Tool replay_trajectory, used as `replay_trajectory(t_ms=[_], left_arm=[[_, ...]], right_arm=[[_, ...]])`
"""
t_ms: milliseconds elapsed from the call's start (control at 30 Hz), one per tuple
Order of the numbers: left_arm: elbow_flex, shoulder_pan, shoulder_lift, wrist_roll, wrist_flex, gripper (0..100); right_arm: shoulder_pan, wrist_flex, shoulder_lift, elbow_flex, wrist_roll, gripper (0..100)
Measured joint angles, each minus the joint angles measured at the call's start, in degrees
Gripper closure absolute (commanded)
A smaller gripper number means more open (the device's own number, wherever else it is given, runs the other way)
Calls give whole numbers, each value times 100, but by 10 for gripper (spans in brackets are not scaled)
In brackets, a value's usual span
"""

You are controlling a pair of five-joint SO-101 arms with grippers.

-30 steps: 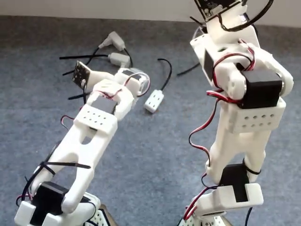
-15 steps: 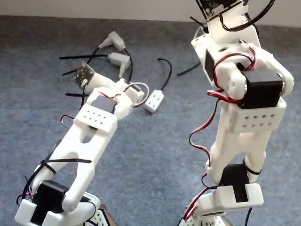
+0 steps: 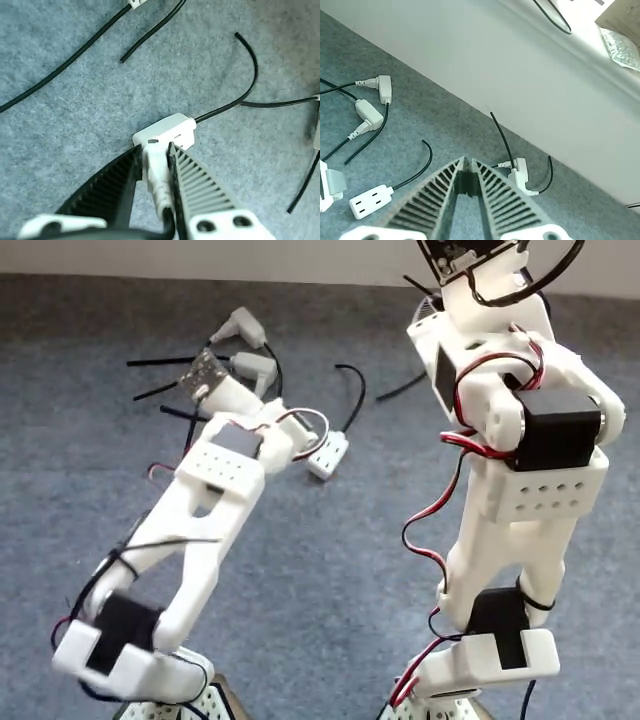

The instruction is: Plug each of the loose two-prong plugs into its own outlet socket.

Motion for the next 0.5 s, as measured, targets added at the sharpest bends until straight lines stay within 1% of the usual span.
replay_trajectory(t_ms=[100,267,333,500], left_arm=[[-730,0,712,-18,484,994],[-2127,211,1679,-26,1705,994],[-2453,290,1978,-26,1881,994],[-2848,431,2338,-26,1960,994]], right_arm=[[0,0,0,0,0,990],[0,0,0,0,0,990],[0,0,0,0,0,990],[0,0,0,0,0,990]])
